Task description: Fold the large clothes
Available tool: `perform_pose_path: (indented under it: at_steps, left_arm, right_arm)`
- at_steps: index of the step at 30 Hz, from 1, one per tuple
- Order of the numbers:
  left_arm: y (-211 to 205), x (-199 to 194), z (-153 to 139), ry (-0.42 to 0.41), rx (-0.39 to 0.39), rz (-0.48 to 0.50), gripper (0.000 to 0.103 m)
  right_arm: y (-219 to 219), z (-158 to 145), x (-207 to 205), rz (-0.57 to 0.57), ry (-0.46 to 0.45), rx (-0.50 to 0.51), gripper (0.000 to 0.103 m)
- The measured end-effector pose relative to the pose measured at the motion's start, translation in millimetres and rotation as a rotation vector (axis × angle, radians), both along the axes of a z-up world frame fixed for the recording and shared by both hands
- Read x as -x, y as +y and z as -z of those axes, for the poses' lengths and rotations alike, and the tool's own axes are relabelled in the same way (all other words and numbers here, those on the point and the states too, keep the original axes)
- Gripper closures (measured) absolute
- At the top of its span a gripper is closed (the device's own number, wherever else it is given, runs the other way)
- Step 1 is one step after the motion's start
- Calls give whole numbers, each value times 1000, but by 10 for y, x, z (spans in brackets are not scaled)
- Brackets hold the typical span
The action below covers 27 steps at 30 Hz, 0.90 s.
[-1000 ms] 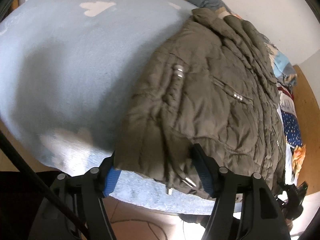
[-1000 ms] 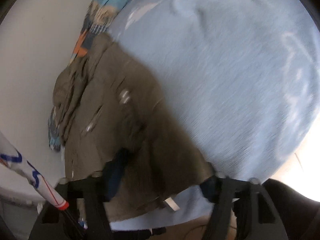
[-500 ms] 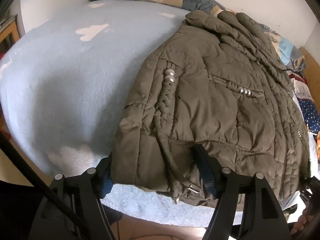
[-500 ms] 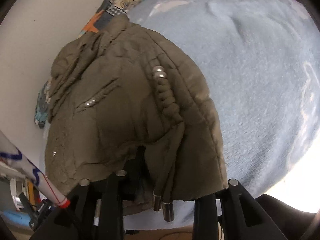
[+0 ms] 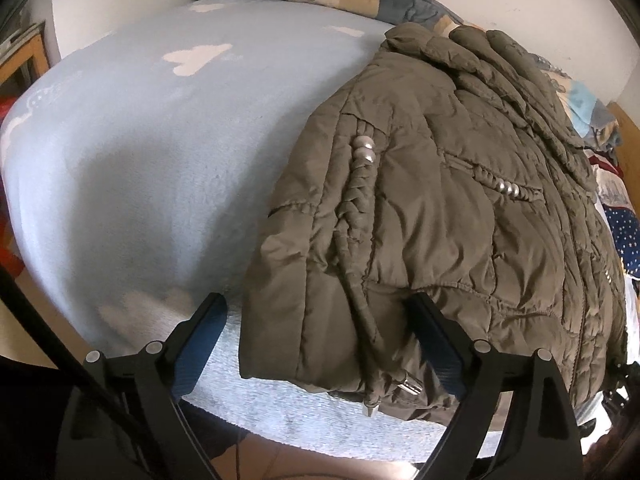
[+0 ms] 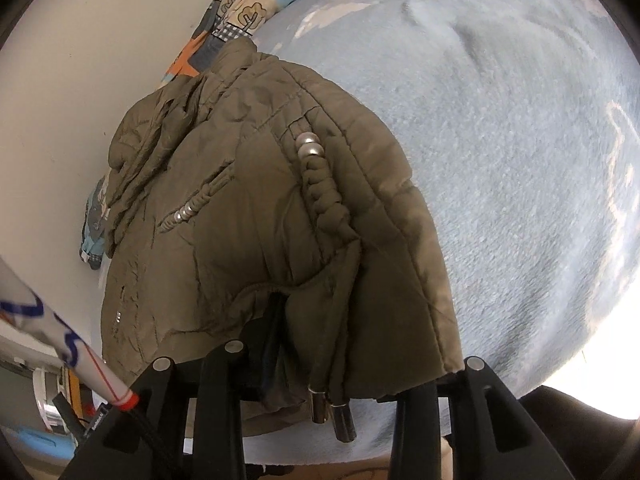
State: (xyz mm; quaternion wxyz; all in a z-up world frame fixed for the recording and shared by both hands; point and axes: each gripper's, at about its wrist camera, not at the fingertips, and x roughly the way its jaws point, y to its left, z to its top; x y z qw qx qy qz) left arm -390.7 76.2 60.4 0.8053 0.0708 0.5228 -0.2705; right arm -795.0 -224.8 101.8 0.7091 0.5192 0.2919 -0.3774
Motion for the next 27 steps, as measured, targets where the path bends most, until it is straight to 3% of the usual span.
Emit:
perform_pose_path:
  at_steps: [12,15,19,23,27]
  left_arm:
    - [28,-40,-4,32,-9,10,7]
    - [24,-44,-19,38,6,26,16]
    - [-62,60,-98,-2,13,87,42]
    - [-101,110,-139,-22,17,114,55]
    - [-117,147,-195,-45,24,135,69]
  right_arm:
    - [-73,9,-4,4,-12,-46,65]
    - [-82,10,-23,4,-6,-52,65]
    - [-78,5,-31,6,-3,-50,65]
    - [-39,-67,-87,-23,21,0,77]
    - [-14,-137,-121,-41,28,41,83]
